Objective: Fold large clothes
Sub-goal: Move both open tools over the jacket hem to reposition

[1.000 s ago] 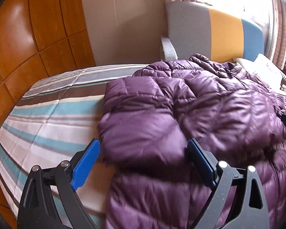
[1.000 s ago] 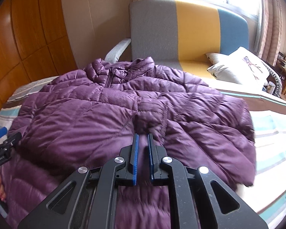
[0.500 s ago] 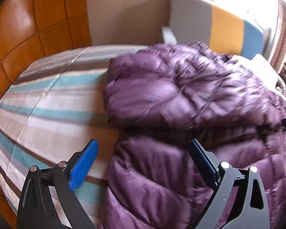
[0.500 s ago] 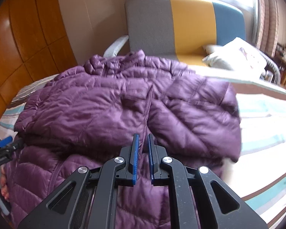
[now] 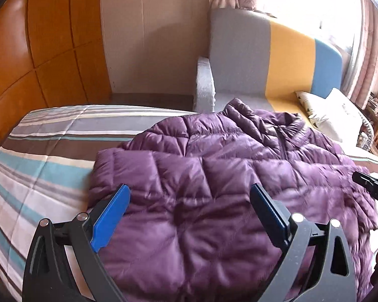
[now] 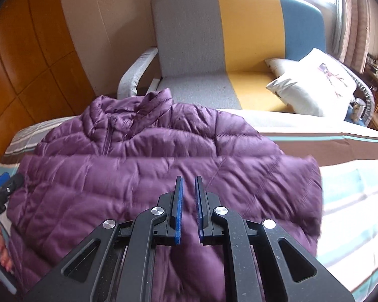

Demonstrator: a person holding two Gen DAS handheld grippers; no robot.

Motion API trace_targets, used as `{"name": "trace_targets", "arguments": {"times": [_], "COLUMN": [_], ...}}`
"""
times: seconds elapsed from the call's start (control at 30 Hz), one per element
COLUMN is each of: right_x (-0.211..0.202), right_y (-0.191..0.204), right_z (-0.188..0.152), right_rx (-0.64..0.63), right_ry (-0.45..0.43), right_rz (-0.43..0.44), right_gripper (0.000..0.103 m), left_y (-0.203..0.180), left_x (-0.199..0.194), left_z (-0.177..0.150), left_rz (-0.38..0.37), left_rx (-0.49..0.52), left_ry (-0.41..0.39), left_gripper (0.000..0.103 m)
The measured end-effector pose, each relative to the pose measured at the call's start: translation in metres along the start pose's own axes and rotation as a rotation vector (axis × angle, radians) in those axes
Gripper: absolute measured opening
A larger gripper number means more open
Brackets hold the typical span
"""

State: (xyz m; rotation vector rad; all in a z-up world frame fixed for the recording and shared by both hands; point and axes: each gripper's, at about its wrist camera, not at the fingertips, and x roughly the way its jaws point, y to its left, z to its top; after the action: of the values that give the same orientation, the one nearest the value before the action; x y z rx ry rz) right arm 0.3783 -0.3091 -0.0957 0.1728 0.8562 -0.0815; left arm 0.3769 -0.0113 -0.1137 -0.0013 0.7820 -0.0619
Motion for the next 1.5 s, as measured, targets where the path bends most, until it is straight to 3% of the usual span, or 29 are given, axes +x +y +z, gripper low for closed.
{"name": "trace_targets", "arguments": {"times": [0.1, 0.13, 0.17, 0.2, 0.27, 0.37, 0.53, 0.67, 0.73, 0.8, 0.9, 1.13, 1.3, 1.43, 1.5], "right_x": [0.016, 0.023, 0.025, 0.025, 0.026, 0.039, 0.072, 0.105, 0.114, 0.12, 0.127, 0.1, 0.043, -0.003, -0.012], "right_y": [0.001, 0.002, 0.003, 0.004, 0.01, 0.015, 0.019, 0.017, 0.012, -0.003, -0.025, -0.001, 0.017, 0.012, 0.013], "right_z": [0.015, 0.021, 0.025, 0.028, 0.036, 0.048, 0.066, 0.073, 0.073, 0.07, 0.068, 0.069, 0.044, 0.008, -0.008], "right_rx": [-0.014, -0.02, -0.023, -0.03, -0.072, -0.071, -0.107, -0.128, -0.121, -0.061, 0.063, -0.044, -0.141, -0.064, -0.029], "right_ry": [0.004, 0.002, -0.012, -0.047, -0.097, -0.074, -0.015, 0.065, 0.073, 0.051, 0.054, -0.002, -0.071, -0.101, -0.095], "right_rz": [0.012, 0.012, 0.005, 0.005, 0.008, 0.003, -0.175, -0.245, -0.266, -0.287, -0.231, -0.292, -0.251, -0.043, 0.013], "right_gripper": [0.009, 0.029, 0.071, 0.082, 0.083, 0.082, 0.079, 0.079, 0.088, 0.095, 0.1, 0.099, 0.099, 0.085, 0.077], "left_y": [-0.001, 0.0, 0.001, 0.001, 0.001, -0.001, -0.007, -0.013, -0.01, -0.005, 0.0, -0.006, 0.0, 0.005, 0.005], "left_x": [0.015, 0.018, 0.023, 0.028, 0.035, 0.05, 0.084, 0.127, 0.143, 0.146, 0.148, 0.135, 0.074, 0.036, 0.026], "left_z": [0.011, 0.015, 0.02, 0.025, 0.032, 0.044, 0.066, 0.076, 0.069, 0.063, 0.06, 0.064, 0.06, 0.03, 0.009], "left_rz": [0.012, 0.021, 0.028, 0.034, 0.041, 0.061, 0.144, 0.196, 0.183, 0.158, 0.15, 0.173, 0.173, 0.135, 0.113], "left_rx": [-0.008, -0.005, 0.0, 0.006, 0.015, 0.031, 0.069, 0.101, 0.085, 0.053, 0.028, 0.06, 0.061, 0.073, 0.075], "left_ry": [0.011, 0.01, 0.007, 0.005, 0.005, 0.012, 0.075, 0.163, 0.186, 0.167, 0.162, 0.15, 0.0, -0.017, -0.01], "left_gripper": [0.096, 0.096, 0.096, 0.096, 0.096, 0.096, 0.096, 0.096, 0.098, 0.1, 0.101, 0.1, 0.1, 0.1, 0.1]}}
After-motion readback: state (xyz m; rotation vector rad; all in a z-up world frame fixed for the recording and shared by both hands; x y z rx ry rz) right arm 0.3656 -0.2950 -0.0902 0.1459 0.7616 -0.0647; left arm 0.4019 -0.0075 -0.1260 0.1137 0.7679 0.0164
